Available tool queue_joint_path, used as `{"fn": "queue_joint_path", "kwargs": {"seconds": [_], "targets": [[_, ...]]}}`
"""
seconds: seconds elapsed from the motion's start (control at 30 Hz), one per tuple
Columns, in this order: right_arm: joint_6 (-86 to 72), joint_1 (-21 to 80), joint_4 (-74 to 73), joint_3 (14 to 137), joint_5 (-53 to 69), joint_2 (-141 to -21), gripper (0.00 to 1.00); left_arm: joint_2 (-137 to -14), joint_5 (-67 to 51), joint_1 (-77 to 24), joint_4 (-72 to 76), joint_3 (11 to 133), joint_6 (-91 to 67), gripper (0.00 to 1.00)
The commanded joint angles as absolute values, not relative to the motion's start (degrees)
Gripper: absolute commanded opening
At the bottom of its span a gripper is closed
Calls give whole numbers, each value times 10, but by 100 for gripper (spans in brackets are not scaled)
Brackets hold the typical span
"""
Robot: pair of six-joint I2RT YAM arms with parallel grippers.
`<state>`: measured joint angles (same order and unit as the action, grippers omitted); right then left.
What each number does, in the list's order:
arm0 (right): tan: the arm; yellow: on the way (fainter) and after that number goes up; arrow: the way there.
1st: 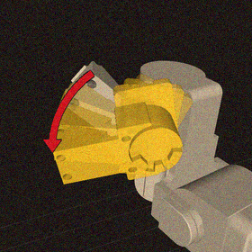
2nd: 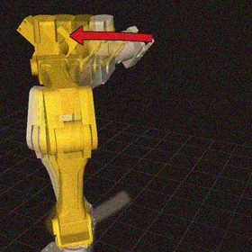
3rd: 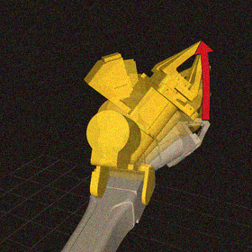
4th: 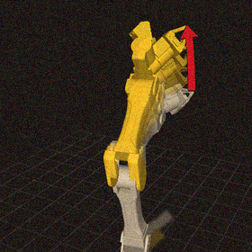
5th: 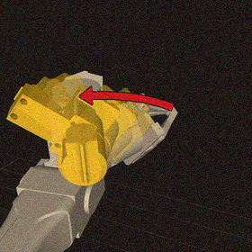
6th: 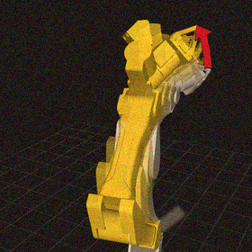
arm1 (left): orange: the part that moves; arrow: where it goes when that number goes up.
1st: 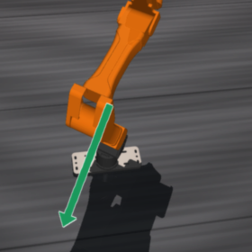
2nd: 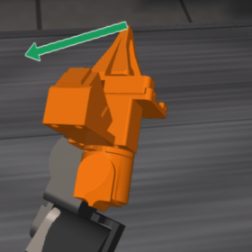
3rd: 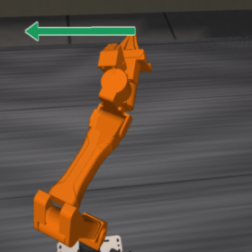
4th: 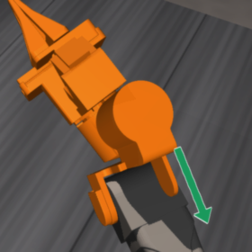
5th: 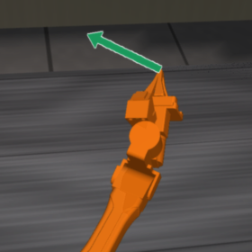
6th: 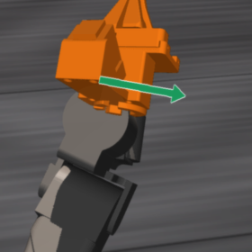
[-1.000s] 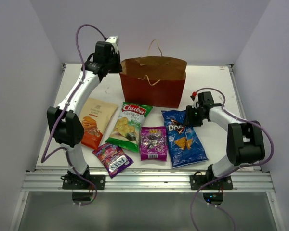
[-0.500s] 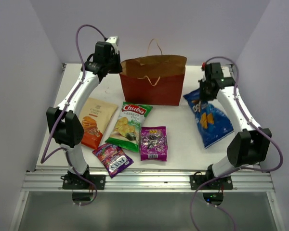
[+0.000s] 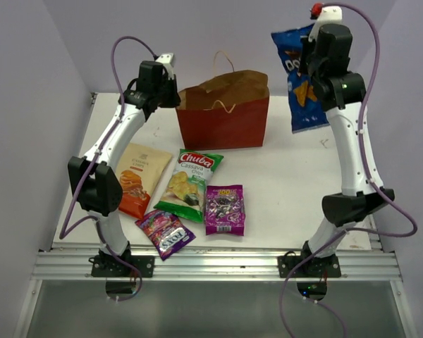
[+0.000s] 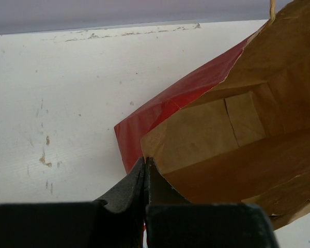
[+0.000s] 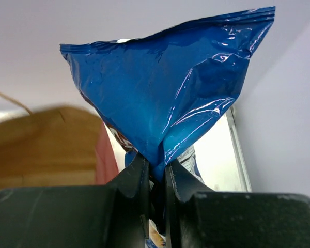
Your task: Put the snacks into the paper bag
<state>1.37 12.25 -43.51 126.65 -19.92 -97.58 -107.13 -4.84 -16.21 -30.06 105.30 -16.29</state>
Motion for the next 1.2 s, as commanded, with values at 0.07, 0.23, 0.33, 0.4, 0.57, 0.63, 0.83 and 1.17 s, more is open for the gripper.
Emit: {"fn": "queue_joint_path", "kwargs": {"seconds": [0.07, 0.23, 0.33, 0.4, 0.57, 0.63, 0.83, 1.17], "targets": [[47, 151, -184, 1375, -162, -1040, 0, -1071, -69, -162, -311, 1077, -155, 0], [26, 168, -71, 1428, -77, -1097, 0, -1085, -72, -162, -321, 1104, -156, 0], [4, 172, -21, 1421, -25, -1120, 0, -1090, -75, -163, -322, 1113, -157, 0], [-24, 177, 31, 1414, -25, -1138, 0, -1094, -73, -162, -330, 1124, -156, 0], [-73, 185, 42, 1485, -2, -1192, 0, -1097, -68, -162, -336, 1133, -149, 0], [-85, 192, 47, 1461, 11, -1189, 0, -1100, -68, -162, -339, 1136, -151, 0], [-105, 206, 47, 1353, 52, -1159, 0, -1107, -69, -162, -339, 1140, -155, 0], [-91, 214, 33, 1115, 103, -1032, 0, -1116, -73, -163, -333, 1141, -161, 0]]}}
